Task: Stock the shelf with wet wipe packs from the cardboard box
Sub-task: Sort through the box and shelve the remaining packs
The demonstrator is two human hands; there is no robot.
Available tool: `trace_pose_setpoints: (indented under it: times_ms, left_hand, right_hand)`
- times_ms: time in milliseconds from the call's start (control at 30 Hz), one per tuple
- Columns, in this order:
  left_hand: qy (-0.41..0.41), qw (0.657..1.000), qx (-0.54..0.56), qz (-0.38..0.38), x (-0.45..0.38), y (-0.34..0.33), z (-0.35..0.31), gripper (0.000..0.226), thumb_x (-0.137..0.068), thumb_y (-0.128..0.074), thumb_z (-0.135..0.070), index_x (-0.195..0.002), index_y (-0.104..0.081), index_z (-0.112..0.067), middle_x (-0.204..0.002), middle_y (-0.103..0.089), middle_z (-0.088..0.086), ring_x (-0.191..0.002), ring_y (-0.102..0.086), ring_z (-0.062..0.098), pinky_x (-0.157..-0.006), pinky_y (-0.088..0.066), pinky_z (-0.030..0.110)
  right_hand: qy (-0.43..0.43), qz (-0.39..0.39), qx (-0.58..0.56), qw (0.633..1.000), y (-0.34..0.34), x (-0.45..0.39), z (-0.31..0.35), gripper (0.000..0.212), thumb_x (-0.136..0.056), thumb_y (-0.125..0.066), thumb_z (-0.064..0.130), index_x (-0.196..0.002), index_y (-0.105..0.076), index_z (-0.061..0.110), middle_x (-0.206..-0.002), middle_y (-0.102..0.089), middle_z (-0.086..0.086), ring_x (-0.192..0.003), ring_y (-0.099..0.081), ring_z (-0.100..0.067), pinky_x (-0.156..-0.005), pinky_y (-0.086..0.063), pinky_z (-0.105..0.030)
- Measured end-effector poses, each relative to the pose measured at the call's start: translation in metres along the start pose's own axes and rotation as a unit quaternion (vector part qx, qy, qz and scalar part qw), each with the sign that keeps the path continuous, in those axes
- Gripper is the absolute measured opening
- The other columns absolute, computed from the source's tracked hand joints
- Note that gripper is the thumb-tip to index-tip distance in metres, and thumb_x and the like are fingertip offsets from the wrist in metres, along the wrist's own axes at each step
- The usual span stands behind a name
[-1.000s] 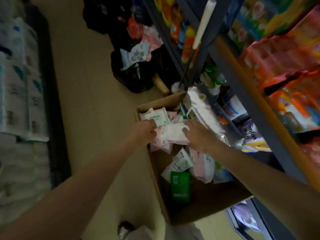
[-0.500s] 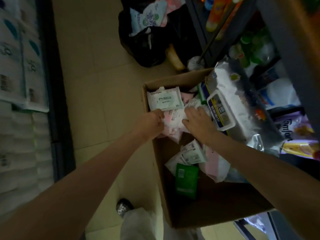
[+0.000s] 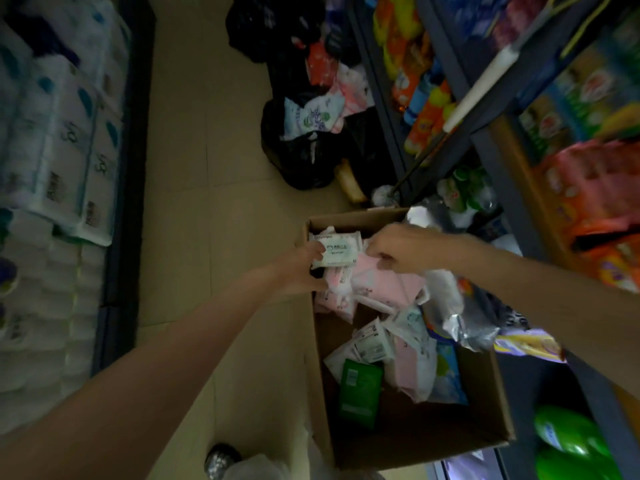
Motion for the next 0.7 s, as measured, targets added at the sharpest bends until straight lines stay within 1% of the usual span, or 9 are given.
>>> trace_pose_setpoints:
  times_ms: [67,133,200,267,300,367,467,600,700]
  left_hand:
    - [-0.034,0.999,0.002,0.017,0.022,0.014,-0.012,0.089,-0.081,-0.07,-0.013,-0.148,-0.011,-0.01,-0.153,-0.022,0.002,-0.139,-0.028,0.02,-0.108,-0.027,0.023]
    - [-0.07,0.997,0.017,0.028,0.047,0.03,-0.026,0.099,-0.078,-0.073,-0.01,-0.148,-0.003,-0.014,-0.143,-0.025,-0.008,-0.135,-0.026,0.01,-0.1,-0.027,0.011]
    - [-0.098,0.993,0.048,0.05,0.077,0.047,-0.033,0.093,-0.073,-0.077,-0.008,-0.144,-0.017,-0.017,-0.127,-0.034,-0.017,-0.126,-0.034,0.006,-0.09,-0.032,0.004]
    - [-0.122,0.987,0.074,0.072,0.11,0.071,-0.028,0.086,-0.067,-0.082,-0.016,-0.135,-0.031,-0.017,-0.122,-0.049,-0.017,-0.122,-0.047,0.01,-0.091,-0.045,0.011]
    - [-0.132,0.984,0.101,0.066,0.128,0.088,-0.021,0.092,-0.064,-0.084,-0.022,-0.138,-0.03,-0.014,-0.126,-0.053,-0.011,-0.121,-0.051,0.011,-0.094,-0.049,0.02]
    - [-0.131,0.977,0.168,-0.001,0.171,0.133,-0.002,0.107,-0.059,-0.087,-0.024,-0.144,-0.022,-0.022,-0.134,-0.051,-0.006,-0.122,-0.052,0.011,-0.098,-0.05,0.034]
    - [-0.145,0.95,0.233,-0.151,0.256,0.201,0.023,0.116,-0.044,-0.092,-0.04,-0.139,-0.024,-0.039,-0.134,-0.051,-0.01,-0.125,-0.049,0.012,-0.105,-0.042,0.043]
    - [-0.181,0.889,0.275,-0.319,0.392,0.266,0.045,0.11,-0.038,-0.087,-0.046,-0.131,-0.034,-0.021,-0.125,-0.057,-0.006,-0.115,-0.057,0.011,-0.097,-0.048,0.033]
    - [-0.209,0.858,0.277,-0.379,0.491,0.29,0.057,0.12,-0.033,-0.085,-0.06,-0.134,-0.033,-0.021,-0.128,-0.055,-0.009,-0.117,-0.056,0.01,-0.101,-0.045,0.036]
  right_hand:
    - [0.026,0.013,-0.015,0.999,0.039,0.008,0.024,0.034,-0.085,-0.059,0.013,-0.062,-0.034,0.011,-0.07,-0.044,-0.009,-0.066,-0.04,-0.018,-0.063,-0.031,-0.031]
    - [0.053,0.019,-0.04,0.998,0.082,0.012,0.056,0.03,-0.085,-0.061,0.012,-0.065,-0.039,0.008,-0.067,-0.042,-0.007,-0.059,-0.037,-0.015,-0.057,-0.027,-0.025]
    - [0.083,-0.001,-0.058,0.995,0.132,0.017,0.094,0.022,-0.086,-0.062,0.012,-0.069,-0.048,0.008,-0.065,-0.042,0.001,-0.057,-0.037,-0.006,-0.058,-0.032,-0.016]
    - [0.114,-0.057,-0.053,0.99,0.188,0.021,0.128,0.016,-0.087,-0.062,0.012,-0.073,-0.055,0.008,-0.068,-0.04,0.01,-0.062,-0.039,-0.001,-0.063,-0.033,-0.009]
    - [0.125,-0.091,-0.052,0.987,0.216,0.023,0.146,0.013,-0.087,-0.063,0.012,-0.076,-0.058,0.007,-0.07,-0.039,0.012,-0.064,-0.04,0.0,-0.064,-0.034,-0.008]
    - [0.15,-0.171,-0.058,0.972,0.27,0.027,0.181,0.01,-0.086,-0.064,0.011,-0.082,-0.063,0.001,-0.075,-0.041,0.011,-0.068,-0.043,-0.001,-0.066,-0.034,-0.007]
    - [0.179,-0.275,-0.062,0.943,0.346,0.031,0.247,0.014,-0.086,-0.063,0.013,-0.084,-0.063,-0.001,-0.085,-0.048,-0.005,-0.077,-0.05,-0.014,-0.069,-0.037,-0.019]
    - [0.222,-0.335,-0.104,0.91,0.438,0.047,0.355,0.014,-0.088,-0.062,0.02,-0.08,-0.062,0.008,-0.084,-0.044,0.002,-0.073,-0.046,-0.001,-0.07,-0.037,-0.011]
    - [0.258,-0.354,-0.121,0.891,0.49,0.066,0.437,0.014,-0.087,-0.063,0.02,-0.074,-0.059,0.017,-0.084,-0.047,0.008,-0.077,-0.049,-0.004,-0.079,-0.042,-0.022]
Point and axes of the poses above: each hand's wrist, its own x-axis away from the middle knuckle, its own y-axis out of the back of the hand, z = x × y, the point moved 9 cm from there along -x, towards the middle knuckle
